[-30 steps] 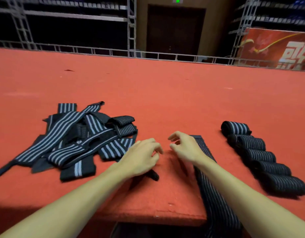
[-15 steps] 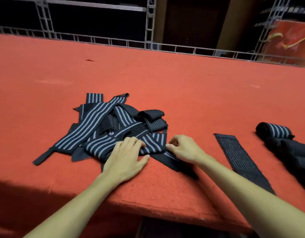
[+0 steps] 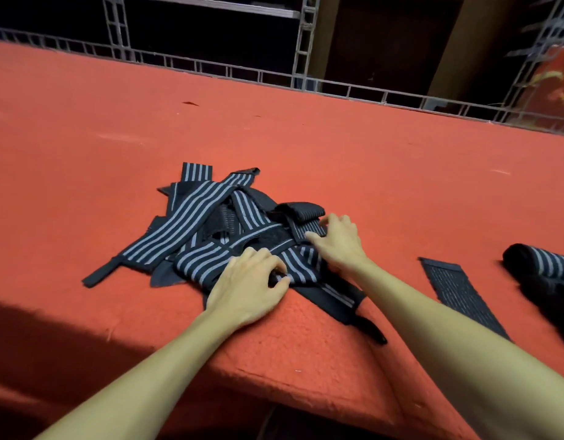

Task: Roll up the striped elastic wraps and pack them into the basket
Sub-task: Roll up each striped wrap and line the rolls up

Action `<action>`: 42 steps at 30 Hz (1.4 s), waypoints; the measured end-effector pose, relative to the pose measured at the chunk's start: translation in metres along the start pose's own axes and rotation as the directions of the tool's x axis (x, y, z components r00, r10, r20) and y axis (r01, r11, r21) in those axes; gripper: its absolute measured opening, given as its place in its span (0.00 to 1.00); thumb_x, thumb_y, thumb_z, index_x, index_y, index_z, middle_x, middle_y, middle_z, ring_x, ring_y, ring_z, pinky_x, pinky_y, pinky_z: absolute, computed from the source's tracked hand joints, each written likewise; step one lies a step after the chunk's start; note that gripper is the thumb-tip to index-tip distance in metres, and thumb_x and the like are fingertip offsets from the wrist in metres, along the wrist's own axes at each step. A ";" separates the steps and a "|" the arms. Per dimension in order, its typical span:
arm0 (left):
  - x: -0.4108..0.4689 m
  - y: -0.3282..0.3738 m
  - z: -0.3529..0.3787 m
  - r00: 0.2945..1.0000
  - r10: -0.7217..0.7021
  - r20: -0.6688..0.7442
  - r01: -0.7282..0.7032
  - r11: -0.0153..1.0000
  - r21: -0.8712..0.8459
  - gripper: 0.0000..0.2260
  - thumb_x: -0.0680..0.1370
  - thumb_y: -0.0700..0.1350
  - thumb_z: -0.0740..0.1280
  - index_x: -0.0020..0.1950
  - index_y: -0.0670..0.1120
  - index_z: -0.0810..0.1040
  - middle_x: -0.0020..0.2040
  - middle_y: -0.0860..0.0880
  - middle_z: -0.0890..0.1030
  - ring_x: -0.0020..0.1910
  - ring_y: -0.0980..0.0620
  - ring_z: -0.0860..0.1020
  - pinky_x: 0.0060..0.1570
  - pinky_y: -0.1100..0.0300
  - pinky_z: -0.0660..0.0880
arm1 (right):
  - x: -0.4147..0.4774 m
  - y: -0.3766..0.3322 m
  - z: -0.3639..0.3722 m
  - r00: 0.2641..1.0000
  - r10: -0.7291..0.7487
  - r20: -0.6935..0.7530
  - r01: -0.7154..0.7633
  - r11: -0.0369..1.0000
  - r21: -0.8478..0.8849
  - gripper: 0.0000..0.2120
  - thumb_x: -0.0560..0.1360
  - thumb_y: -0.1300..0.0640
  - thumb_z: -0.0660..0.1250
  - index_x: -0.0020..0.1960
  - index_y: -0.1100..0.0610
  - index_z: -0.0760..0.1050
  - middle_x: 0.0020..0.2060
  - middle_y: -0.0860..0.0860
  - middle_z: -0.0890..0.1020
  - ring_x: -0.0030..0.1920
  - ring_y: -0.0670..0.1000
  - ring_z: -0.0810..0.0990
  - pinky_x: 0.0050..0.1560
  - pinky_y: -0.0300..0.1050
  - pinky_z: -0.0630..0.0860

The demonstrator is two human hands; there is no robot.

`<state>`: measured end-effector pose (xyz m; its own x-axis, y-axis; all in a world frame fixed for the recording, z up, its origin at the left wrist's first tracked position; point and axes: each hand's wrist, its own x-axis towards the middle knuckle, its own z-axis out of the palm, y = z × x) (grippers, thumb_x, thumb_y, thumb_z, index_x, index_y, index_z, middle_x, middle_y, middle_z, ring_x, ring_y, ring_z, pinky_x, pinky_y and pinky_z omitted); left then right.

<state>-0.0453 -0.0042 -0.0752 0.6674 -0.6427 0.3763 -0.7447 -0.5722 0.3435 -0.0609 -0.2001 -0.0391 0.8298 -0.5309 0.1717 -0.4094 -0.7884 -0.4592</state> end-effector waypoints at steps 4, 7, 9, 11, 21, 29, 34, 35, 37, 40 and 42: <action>0.003 0.000 0.004 1.000 -0.016 -0.005 0.016 1.000 -0.019 0.09 0.77 0.59 0.56 0.49 0.58 0.73 0.49 0.61 0.72 0.54 0.60 0.66 0.57 0.59 0.63 | 0.025 -0.008 0.005 0.990 -0.133 -0.039 0.132 0.991 -0.025 0.29 0.76 0.45 0.66 0.74 0.51 0.62 0.72 0.54 0.63 0.72 0.57 0.60 0.70 0.54 0.60; 0.003 -0.001 0.006 1.000 -0.015 -0.023 0.014 1.000 -0.022 0.09 0.77 0.59 0.56 0.49 0.58 0.73 0.48 0.61 0.73 0.54 0.61 0.67 0.58 0.59 0.63 | 0.043 -0.007 0.013 0.974 -0.225 0.030 0.227 0.965 -0.131 0.23 0.76 0.47 0.66 0.70 0.49 0.69 0.71 0.52 0.69 0.72 0.54 0.64 0.72 0.55 0.60; 0.003 -0.001 0.005 0.999 -0.016 -0.028 0.015 0.999 -0.028 0.09 0.77 0.58 0.56 0.49 0.58 0.73 0.48 0.60 0.73 0.54 0.61 0.67 0.58 0.60 0.62 | 0.047 -0.010 0.014 0.969 -0.244 -0.030 0.236 0.957 -0.168 0.12 0.77 0.48 0.64 0.59 0.49 0.79 0.58 0.51 0.81 0.62 0.55 0.76 0.66 0.54 0.67; 0.002 -0.001 0.005 0.999 -0.003 -0.033 0.003 1.000 -0.018 0.10 0.78 0.58 0.56 0.50 0.57 0.73 0.49 0.60 0.73 0.54 0.61 0.67 0.58 0.60 0.62 | 0.044 -0.011 0.010 0.965 -0.242 -0.100 0.227 0.963 -0.142 0.10 0.78 0.49 0.63 0.53 0.51 0.82 0.50 0.53 0.85 0.55 0.58 0.80 0.60 0.52 0.71; -0.002 0.005 -0.001 0.999 0.046 -0.014 -0.044 0.995 0.094 0.14 0.77 0.59 0.52 0.51 0.56 0.74 0.49 0.59 0.76 0.54 0.59 0.72 0.58 0.58 0.66 | -0.023 0.041 -0.050 0.916 -0.397 -0.052 0.386 0.911 -0.143 0.06 0.77 0.52 0.65 0.49 0.51 0.80 0.43 0.53 0.84 0.49 0.59 0.80 0.44 0.50 0.75; 0.008 0.051 -0.007 0.982 0.118 -0.144 -0.105 0.990 0.094 0.13 0.76 0.51 0.54 0.49 0.50 0.77 0.46 0.55 0.77 0.49 0.53 0.76 0.57 0.56 0.67 | -0.091 0.084 -0.105 0.785 -0.315 0.534 0.434 0.894 -0.109 0.05 0.77 0.57 0.67 0.47 0.57 0.81 0.36 0.48 0.79 0.39 0.45 0.75 0.39 0.33 0.67; 0.017 0.079 0.007 0.942 0.249 -0.227 -0.240 0.968 0.066 0.09 0.73 0.41 0.65 0.52 0.45 0.79 0.48 0.52 0.76 0.50 0.50 0.75 0.54 0.55 0.70 | -0.102 0.096 -0.123 0.773 -0.197 0.603 0.285 0.957 -0.051 0.16 0.76 0.45 0.67 0.37 0.56 0.78 0.26 0.46 0.71 0.27 0.43 0.68 0.32 0.39 0.66; 0.021 0.080 0.009 0.946 0.256 -0.200 -0.247 0.966 0.070 0.11 0.74 0.41 0.66 0.55 0.45 0.79 0.51 0.51 0.76 0.53 0.50 0.75 0.57 0.54 0.69 | -0.102 0.096 -0.123 0.783 -0.181 0.595 0.243 0.970 -0.024 0.18 0.77 0.44 0.65 0.36 0.56 0.78 0.26 0.46 0.73 0.26 0.44 0.70 0.31 0.41 0.69; 0.028 0.077 0.016 0.971 0.219 -0.092 -0.215 0.975 0.050 0.13 0.76 0.43 0.64 0.61 0.46 0.76 0.58 0.52 0.75 0.60 0.51 0.72 0.63 0.54 0.66 | -0.098 0.096 -0.120 0.817 -0.160 0.554 0.182 0.983 0.015 0.18 0.78 0.44 0.64 0.38 0.56 0.78 0.28 0.48 0.78 0.26 0.48 0.76 0.31 0.46 0.76; 0.032 0.068 0.028 0.998 0.031 0.057 -0.027 0.997 -0.068 0.17 0.80 0.47 0.58 0.68 0.48 0.70 0.65 0.51 0.73 0.65 0.51 0.70 0.67 0.54 0.63 | -0.082 0.096 -0.107 0.901 -0.199 0.385 0.240 0.969 -0.059 0.14 0.78 0.47 0.64 0.44 0.57 0.80 0.36 0.51 0.83 0.34 0.49 0.79 0.39 0.42 0.75; 0.030 0.064 0.036 0.998 -0.027 0.064 0.032 0.995 -0.090 0.16 0.80 0.48 0.56 0.68 0.49 0.70 0.65 0.52 0.73 0.65 0.52 0.70 0.66 0.56 0.63 | -0.070 0.093 -0.098 0.934 -0.220 0.280 0.249 0.966 -0.073 0.09 0.77 0.50 0.66 0.48 0.54 0.81 0.43 0.51 0.84 0.43 0.49 0.79 0.43 0.39 0.69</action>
<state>-0.0736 -0.0786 -0.0727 0.6853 -0.6585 0.3111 -0.7192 -0.5448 0.4312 -0.1945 -0.2664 -0.0088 0.9717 -0.2354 0.0172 -0.2161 -0.9165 -0.3368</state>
